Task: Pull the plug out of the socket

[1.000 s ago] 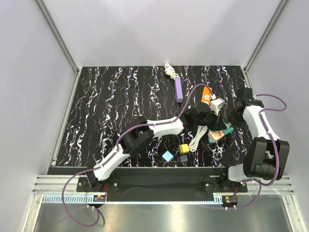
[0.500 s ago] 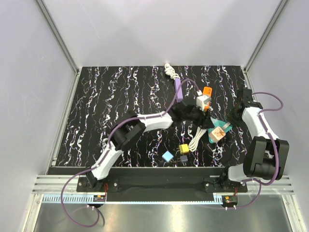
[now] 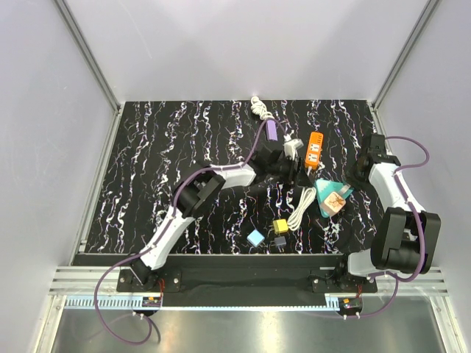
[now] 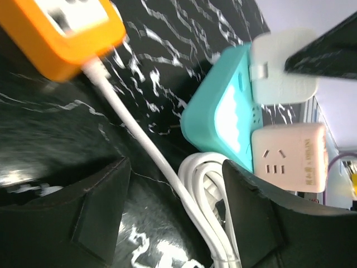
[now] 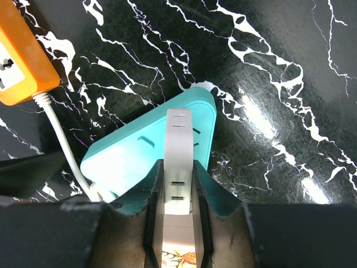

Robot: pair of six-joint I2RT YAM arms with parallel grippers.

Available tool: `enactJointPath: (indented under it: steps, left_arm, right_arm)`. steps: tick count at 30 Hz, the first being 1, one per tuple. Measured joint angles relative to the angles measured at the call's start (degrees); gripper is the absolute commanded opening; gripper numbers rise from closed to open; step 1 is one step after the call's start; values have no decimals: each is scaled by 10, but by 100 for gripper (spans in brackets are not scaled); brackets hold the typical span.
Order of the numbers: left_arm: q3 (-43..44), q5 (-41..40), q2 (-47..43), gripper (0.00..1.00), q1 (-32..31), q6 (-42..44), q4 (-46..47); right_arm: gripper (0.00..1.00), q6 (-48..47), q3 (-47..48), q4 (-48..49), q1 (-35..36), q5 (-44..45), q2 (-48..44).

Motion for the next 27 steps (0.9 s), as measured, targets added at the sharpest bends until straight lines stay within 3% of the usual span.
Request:
enactJointPath:
  steps: [1, 9, 10, 12, 15, 20, 21, 22, 27]
  left_arm:
    - [0, 3, 6, 60, -3, -6, 5]
    - [9, 4, 18, 47, -18, -27, 31]
    - [8, -2, 18, 48, -19, -26, 31]
    - [8, -23, 17, 60, -23, -13, 22]
    - [-6, -67, 2, 70, -27, 5, 7]
    - [-24, -154, -45, 70, -44, 47, -32]
    - [-24, -165, -51, 67, -47, 53, -34]
    - [-24, -175, -58, 57, -52, 59, -35]
    - [-21, -166, -71, 38, -65, 60, -19]
  right_arm:
    - [0, -1, 0, 1, 0, -1, 0]
    - [0, -7, -10, 18, -6, -12, 0]
    - [0, -7, -11, 20, -6, -12, 0]
    - [0, -7, -12, 22, -6, -12, 0]
    - [0, -8, -12, 23, -6, -15, 0]
    - [0, -10, -12, 28, -6, -26, 2]
    - [0, -10, -12, 29, -6, -27, 2]
    - [0, -11, -12, 30, -6, -27, 3]
    - [0, -12, -12, 30, -6, -27, 3]
